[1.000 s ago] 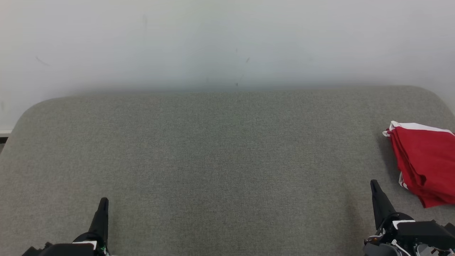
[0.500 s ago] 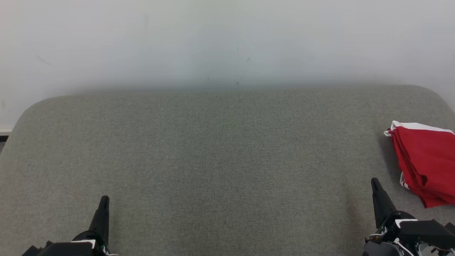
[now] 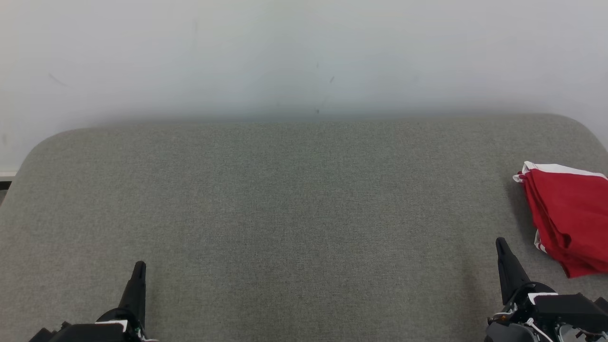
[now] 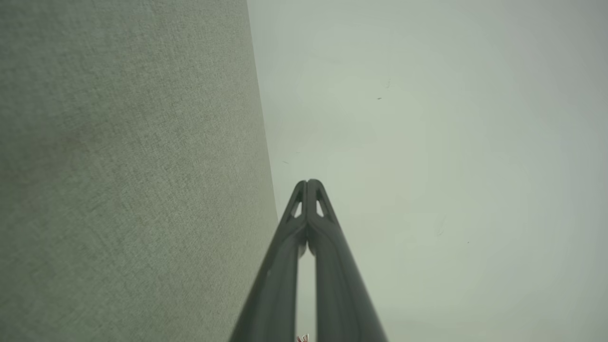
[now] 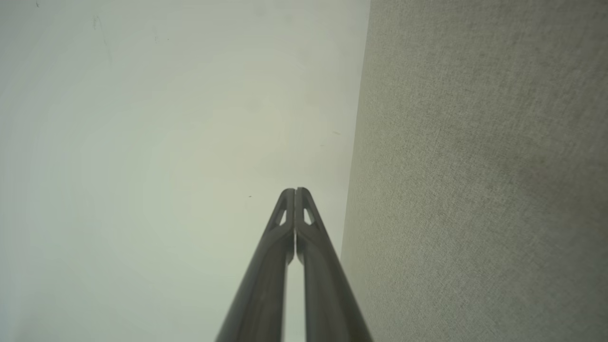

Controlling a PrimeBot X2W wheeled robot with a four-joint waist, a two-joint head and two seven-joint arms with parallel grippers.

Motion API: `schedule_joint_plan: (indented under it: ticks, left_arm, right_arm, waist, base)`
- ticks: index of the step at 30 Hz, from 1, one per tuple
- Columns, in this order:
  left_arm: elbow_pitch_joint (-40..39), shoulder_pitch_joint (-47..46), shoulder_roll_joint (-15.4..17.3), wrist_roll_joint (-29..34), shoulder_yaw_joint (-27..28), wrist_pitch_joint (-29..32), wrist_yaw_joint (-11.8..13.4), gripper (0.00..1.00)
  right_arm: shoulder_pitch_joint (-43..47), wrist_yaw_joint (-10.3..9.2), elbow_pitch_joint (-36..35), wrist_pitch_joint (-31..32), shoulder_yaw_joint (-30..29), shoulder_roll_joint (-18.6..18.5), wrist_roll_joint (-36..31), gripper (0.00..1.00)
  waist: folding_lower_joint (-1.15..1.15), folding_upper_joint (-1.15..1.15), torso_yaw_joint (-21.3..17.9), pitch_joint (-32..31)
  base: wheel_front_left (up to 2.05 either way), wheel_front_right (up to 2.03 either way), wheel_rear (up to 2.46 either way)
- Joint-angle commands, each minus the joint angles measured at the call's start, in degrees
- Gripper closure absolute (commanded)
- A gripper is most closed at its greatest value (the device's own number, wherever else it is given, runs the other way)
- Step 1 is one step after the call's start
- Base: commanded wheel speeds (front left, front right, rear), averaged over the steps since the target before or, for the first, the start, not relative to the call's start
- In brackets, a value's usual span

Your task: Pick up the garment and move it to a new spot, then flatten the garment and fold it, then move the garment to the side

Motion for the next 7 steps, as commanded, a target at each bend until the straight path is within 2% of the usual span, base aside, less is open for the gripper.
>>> schedule_joint_plan:
  ticks: [1, 7]
  left_arm:
    - [-0.22, -0.6, 0.24, -0.26, 0.05, 0.02, -0.16, 1.0]
    - [-0.22, -0.6, 0.24, -0.26, 0.05, 0.01, -0.16, 1.0]
  right_arm:
    - [-0.42, -0.12, -0.09, 0.18, -0.11, 0.12, 0.08, 1.0]
    - [-0.41, -0.12, -0.09, 0.18, -0.1, 0.12, 0.08, 1.0]
  waist:
    - [0.01, 0.0, 0.0, 0.0]
    - [0.01, 0.0, 0.0, 0.0]
  base:
    - [0.0, 0.0, 0.0]
    - [0.0, 0.0, 0.0]
